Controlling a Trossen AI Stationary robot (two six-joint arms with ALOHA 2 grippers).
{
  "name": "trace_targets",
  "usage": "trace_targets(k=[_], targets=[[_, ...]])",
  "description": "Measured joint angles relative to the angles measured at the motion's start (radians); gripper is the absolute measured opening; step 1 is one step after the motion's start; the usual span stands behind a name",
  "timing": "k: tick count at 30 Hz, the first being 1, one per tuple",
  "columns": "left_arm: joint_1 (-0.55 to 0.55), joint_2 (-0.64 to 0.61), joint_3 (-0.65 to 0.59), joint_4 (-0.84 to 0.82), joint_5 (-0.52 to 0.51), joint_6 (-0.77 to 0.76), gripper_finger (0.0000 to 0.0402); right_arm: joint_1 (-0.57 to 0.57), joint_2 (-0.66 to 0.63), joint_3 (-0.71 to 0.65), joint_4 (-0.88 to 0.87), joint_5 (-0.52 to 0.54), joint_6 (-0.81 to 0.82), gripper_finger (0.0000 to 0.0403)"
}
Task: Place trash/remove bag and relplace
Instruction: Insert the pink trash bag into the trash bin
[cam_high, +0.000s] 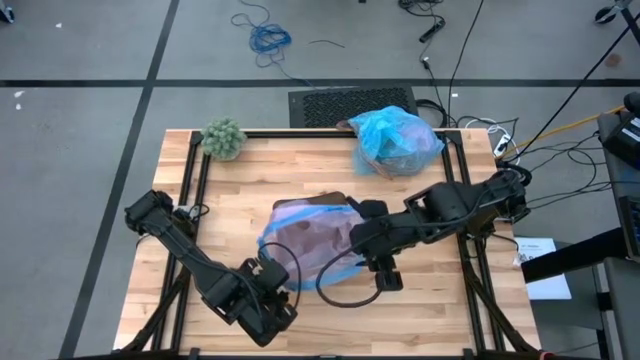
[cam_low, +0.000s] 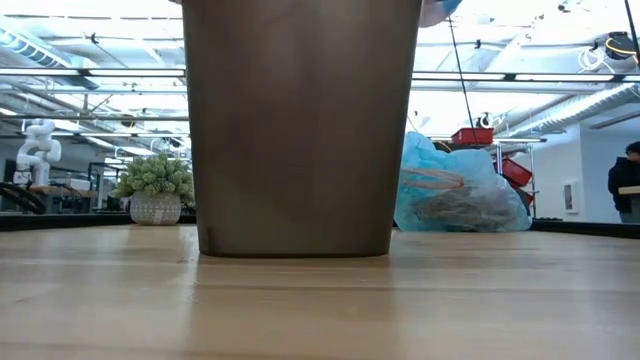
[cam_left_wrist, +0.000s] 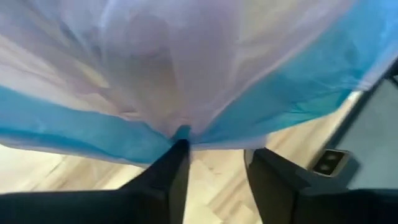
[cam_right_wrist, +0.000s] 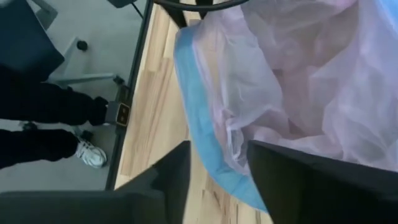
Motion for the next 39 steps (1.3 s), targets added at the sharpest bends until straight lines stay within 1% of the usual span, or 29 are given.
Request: trace_targets(k=[4, 8, 12, 16, 19, 21, 24, 27, 30, 32, 36, 39], targets=[[0.002, 0.000, 0.052, -0.012, 0.023, 0.013, 0.0176, -0.001, 0.000, 0.014, -0.003, 0.003, -0.010, 0.0192], [0.001, 0.000, 0.103, -0.015, 0.022, 0.059, 0.0182, 0.000, 0.000, 0.015, -0.011, 0.006, -0.011, 0.0210], [0.001, 0.000, 0.115, -0.040, 0.023, 0.082, 0.0182, 0.000, 0.000, 0.015, -0.017, 0.026, -0.020, 0.0210], [-0.005, 0.028, 0.115, -0.135, 0.023, 0.081, 0.0182, 0.000, 0.000, 0.015, -0.018, 0.027, -0.023, 0.0206], [-0.008, 0.067, 0.114, -0.177, 0.025, 0.081, 0.0173, 0.000, 0.000, 0.015, -0.020, 0.028, -0.022, 0.0204], [-0.008, 0.093, 0.114, -0.172, 0.037, 0.087, 0.0162, 0.000, 0.000, 0.015, -0.020, 0.028, -0.022, 0.0204], [-0.008, 0.132, 0.114, -0.174, 0.105, 0.079, 0.0148, 0.000, 0.000, 0.015, -0.023, 0.028, -0.022, 0.0204], [-0.007, 0.153, 0.114, -0.171, 0.230, 0.080, 0.0148, 0.000, 0.000, 0.015, -0.028, 0.028, -0.023, 0.0203], [-0.008, 0.141, 0.117, -0.155, 0.317, 0.098, 0.0155, 0.000, 0.000, 0.015, -0.028, 0.026, -0.029, 0.0203], [-0.009, 0.124, 0.138, -0.145, 0.337, 0.123, 0.0159, 0.000, 0.000, 0.015, -0.028, 0.025, -0.038, 0.0203], [-0.009, 0.071, 0.187, -0.128, 0.332, 0.160, 0.0162, 0.000, 0.000, 0.015, -0.029, 0.024, -0.045, 0.0203], [-0.001, 0.045, 0.218, -0.120, 0.299, 0.166, 0.0162, 0.000, 0.000, 0.015, -0.029, 0.024, -0.046, 0.0203]])
